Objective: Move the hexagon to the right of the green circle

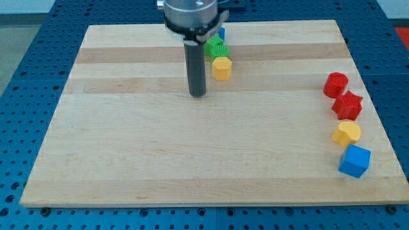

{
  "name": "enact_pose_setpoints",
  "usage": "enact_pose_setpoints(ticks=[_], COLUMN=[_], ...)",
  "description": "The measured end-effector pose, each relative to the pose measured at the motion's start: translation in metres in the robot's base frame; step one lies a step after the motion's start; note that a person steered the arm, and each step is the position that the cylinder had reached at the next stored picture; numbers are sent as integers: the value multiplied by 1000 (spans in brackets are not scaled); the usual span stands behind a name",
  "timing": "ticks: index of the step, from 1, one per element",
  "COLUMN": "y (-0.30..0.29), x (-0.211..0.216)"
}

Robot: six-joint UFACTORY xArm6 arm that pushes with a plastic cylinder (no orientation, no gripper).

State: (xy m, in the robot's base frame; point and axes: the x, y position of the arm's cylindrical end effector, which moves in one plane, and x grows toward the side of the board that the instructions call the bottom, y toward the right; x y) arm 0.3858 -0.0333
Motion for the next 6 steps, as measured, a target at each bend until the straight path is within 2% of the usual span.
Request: enact_pose_setpoints(ticks=[1,3,6], y=[0,27,201], x=[-24,-22,-30])
